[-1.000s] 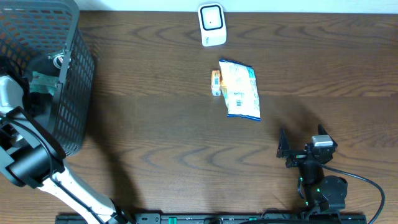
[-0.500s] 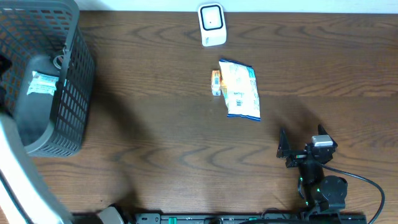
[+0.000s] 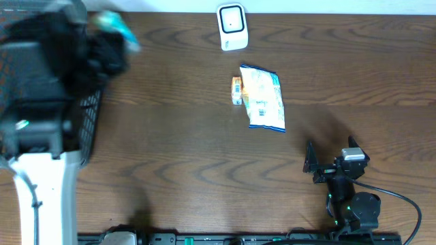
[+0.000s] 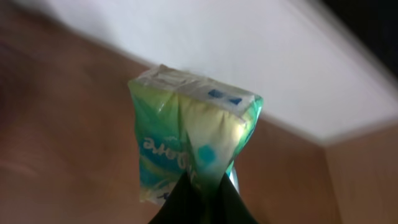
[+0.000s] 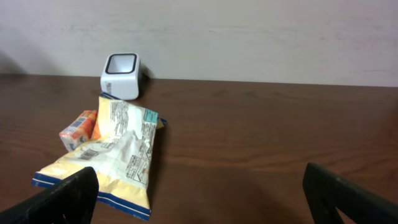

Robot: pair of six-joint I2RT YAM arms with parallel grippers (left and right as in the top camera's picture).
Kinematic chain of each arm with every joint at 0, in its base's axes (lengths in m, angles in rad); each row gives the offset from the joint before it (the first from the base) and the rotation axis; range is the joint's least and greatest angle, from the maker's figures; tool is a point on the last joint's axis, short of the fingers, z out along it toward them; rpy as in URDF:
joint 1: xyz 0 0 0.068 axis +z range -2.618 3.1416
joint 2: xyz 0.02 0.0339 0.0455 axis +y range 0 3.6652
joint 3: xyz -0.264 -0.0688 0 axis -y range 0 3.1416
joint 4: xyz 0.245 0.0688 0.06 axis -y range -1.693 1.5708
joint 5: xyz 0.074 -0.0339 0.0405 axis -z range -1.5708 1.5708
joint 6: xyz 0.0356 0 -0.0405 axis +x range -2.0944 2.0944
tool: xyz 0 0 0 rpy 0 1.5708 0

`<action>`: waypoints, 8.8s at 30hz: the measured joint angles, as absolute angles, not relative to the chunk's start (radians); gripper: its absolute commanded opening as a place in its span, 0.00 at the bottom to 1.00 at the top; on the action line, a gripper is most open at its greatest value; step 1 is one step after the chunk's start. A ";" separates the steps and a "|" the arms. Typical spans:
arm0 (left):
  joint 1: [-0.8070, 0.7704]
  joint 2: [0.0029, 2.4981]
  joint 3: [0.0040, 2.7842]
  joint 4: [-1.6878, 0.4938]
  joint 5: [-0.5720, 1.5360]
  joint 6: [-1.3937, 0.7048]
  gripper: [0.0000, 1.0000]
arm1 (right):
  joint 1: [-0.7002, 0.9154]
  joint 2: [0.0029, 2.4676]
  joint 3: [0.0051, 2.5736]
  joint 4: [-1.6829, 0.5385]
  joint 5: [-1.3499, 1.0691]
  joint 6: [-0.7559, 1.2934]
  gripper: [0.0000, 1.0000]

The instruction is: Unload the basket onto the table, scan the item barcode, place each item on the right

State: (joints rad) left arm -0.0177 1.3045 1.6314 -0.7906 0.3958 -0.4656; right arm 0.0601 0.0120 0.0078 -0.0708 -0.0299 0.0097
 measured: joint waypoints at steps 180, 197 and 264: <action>-0.296 1.987 1.631 -0.732 0.212 -0.182 0.63 | 0.060 0.012 0.008 -0.071 -0.030 0.010 0.99; 0.142 1.453 1.674 -0.710 0.213 -0.182 0.70 | 0.060 0.012 0.008 -0.071 -0.030 0.010 0.99; 0.444 2.217 1.756 -0.395 0.159 -0.159 0.98 | 0.060 0.012 0.008 -0.070 -0.030 0.010 0.99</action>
